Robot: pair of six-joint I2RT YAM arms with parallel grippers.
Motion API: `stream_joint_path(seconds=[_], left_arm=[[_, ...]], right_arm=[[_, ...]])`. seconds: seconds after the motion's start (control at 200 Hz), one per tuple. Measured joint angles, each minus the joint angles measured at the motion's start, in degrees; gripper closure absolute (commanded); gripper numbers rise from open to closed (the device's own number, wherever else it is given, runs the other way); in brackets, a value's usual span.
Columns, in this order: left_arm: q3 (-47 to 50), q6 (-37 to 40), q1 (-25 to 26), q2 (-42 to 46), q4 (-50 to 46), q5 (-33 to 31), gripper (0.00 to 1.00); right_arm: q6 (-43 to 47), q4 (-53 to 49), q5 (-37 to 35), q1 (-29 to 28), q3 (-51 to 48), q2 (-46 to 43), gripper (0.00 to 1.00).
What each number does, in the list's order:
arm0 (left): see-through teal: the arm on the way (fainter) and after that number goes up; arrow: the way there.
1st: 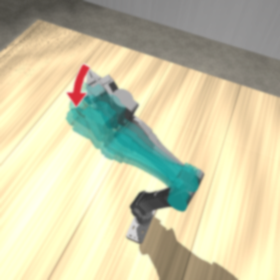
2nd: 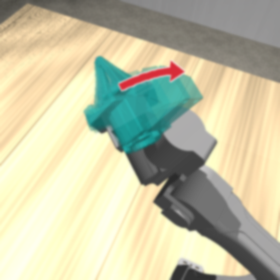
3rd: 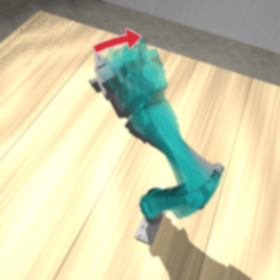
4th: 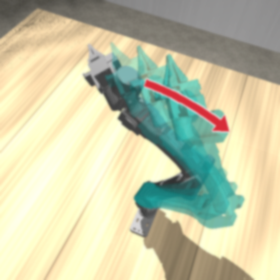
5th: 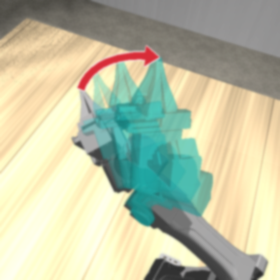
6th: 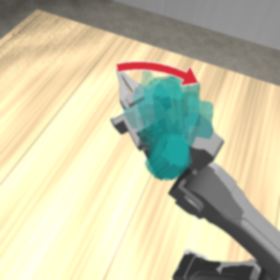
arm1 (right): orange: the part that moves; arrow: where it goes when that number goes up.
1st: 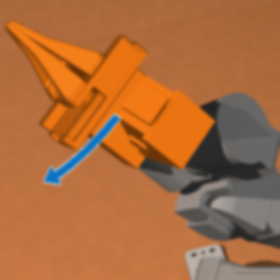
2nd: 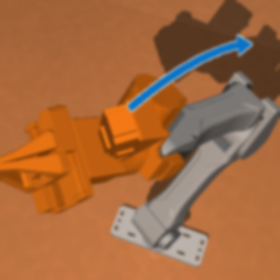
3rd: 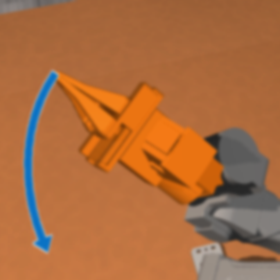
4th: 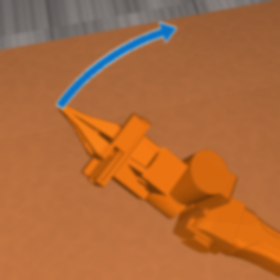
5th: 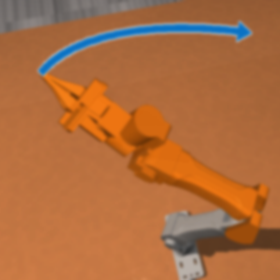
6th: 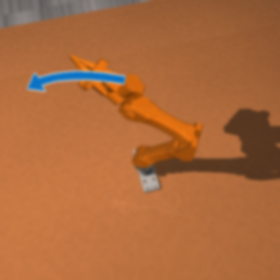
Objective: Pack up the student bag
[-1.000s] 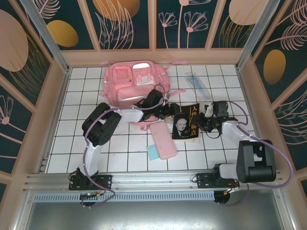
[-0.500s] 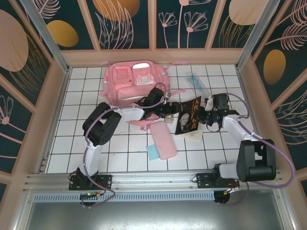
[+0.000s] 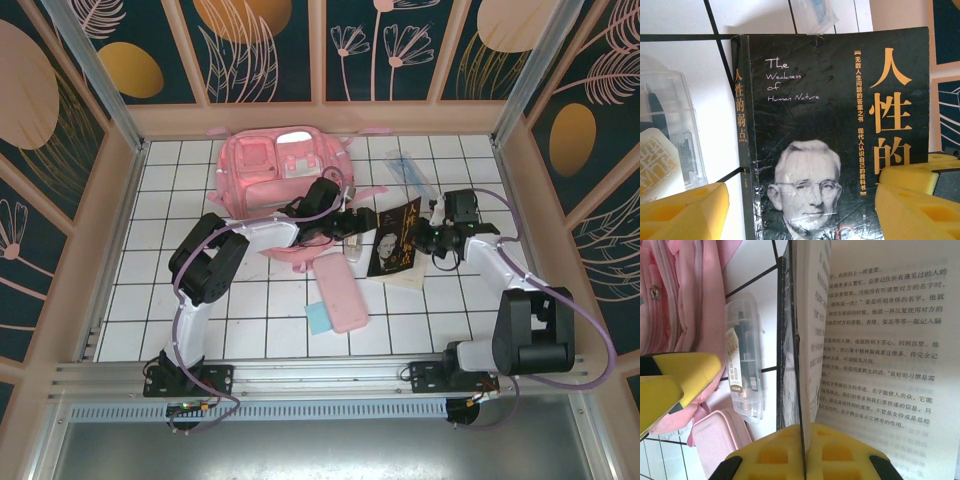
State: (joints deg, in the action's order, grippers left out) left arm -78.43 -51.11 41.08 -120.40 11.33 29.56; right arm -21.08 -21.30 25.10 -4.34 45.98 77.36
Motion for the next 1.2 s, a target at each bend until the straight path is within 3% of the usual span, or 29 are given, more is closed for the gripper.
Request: stream_joint_path(seconds=[0.3,0.68,1.196], left_arm=[[0.66,-2.73,0.00,0.00,4.48,3.15,0.20],[5.88,-11.93,0.00,-1.51,23.39,7.67,0.16],[12.24,-29.99,-0.20,-8.24,46.40,10.97,0.19]], right_arm=[[-0.07,-1.05,2.60,0.42,1.22,-3.10,1.00],[-2.60,-0.22,13.66,4.04,3.76,-10.58,1.00],[-11.26,24.24,24.85,4.81,-13.77,-8.66,1.00]])
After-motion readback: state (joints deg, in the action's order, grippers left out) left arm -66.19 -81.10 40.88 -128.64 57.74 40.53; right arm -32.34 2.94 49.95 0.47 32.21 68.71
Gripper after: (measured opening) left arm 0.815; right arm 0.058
